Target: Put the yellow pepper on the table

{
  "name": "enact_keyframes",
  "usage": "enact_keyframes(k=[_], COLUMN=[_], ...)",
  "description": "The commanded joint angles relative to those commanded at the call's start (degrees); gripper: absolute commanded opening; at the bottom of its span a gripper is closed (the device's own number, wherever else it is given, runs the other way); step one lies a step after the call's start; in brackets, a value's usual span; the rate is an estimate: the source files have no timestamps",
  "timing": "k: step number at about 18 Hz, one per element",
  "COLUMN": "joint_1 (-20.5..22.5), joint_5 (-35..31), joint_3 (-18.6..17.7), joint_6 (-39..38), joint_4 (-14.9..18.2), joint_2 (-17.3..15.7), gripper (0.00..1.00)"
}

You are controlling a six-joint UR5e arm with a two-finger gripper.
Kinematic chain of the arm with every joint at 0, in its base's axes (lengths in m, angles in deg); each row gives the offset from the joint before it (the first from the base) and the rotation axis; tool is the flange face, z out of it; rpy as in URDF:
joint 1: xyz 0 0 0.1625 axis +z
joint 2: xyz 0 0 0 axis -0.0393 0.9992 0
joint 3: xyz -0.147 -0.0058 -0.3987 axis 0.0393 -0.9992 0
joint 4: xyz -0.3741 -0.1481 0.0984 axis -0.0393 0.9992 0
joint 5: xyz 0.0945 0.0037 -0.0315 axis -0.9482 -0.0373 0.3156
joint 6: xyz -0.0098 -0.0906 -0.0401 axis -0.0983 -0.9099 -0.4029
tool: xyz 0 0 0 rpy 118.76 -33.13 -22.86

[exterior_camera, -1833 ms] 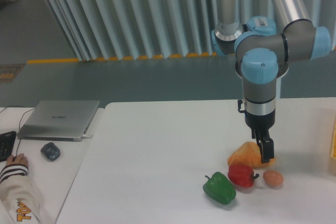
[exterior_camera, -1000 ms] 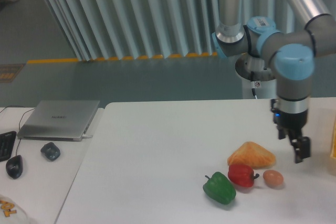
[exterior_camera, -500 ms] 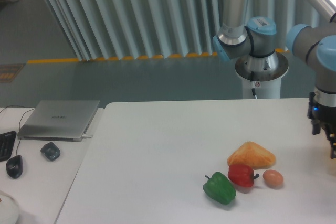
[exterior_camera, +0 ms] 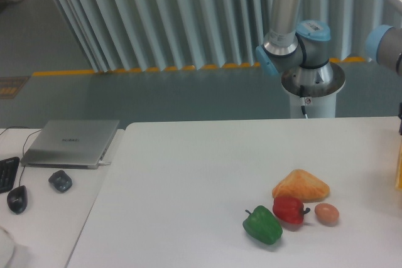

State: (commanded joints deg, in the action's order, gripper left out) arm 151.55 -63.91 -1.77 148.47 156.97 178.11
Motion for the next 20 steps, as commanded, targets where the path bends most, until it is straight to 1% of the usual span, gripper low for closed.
enact_keyframes(k=[4, 8, 10, 13, 16, 20], joint_1=[1.1, 1.8, 2.9, 5.6, 8.3, 9.9], joint_5=[0.1, 0.4, 1.3, 1.4, 2.6, 2.4], joint_3=[0.0, -0.1, -0.2, -0.2, 0.4, 0.6], joint_6=[3.9, 4.7, 5.6, 15.2, 22.0, 34.2], joint_4=[-0.1, 0.3, 0.3, 0.0, 0.0, -0.7], joint_2=[0.0, 0.0, -0.1, 0.0, 0.4, 0.8], gripper=[1.0, 1.0, 1.0, 1.0, 1.0, 1.0])
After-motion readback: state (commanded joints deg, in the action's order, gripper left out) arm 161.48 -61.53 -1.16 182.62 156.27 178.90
